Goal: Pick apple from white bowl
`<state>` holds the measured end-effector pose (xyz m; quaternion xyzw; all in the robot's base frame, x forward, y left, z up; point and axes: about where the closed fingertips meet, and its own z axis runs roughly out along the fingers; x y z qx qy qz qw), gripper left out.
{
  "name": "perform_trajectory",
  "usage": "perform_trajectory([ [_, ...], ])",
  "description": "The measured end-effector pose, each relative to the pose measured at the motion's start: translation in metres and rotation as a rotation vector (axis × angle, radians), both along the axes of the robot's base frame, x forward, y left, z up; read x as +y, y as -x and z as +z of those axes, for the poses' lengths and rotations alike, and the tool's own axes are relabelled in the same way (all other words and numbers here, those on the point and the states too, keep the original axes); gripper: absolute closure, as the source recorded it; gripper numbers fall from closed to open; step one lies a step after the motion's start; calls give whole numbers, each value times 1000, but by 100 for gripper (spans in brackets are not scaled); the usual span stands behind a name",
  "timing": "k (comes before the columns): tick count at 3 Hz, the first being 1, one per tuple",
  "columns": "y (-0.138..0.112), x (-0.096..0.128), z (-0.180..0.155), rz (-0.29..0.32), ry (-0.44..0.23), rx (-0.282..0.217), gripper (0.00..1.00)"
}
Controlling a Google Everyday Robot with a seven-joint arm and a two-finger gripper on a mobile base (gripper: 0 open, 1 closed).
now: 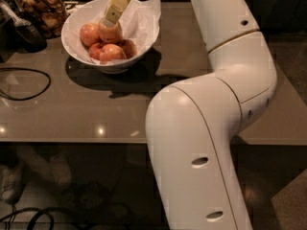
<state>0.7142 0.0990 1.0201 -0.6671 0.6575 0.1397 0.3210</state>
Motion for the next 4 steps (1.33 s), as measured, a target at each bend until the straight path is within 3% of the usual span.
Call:
perform_trajectory([
  [1, -13, 6, -10, -34, -26, 20, 1],
  [2, -22, 10, -19, -51, -42, 39, 19],
  [3, -26, 13, -27, -55, -46, 53, 25],
  [4, -28, 16, -32, -53, -51, 62, 25],
])
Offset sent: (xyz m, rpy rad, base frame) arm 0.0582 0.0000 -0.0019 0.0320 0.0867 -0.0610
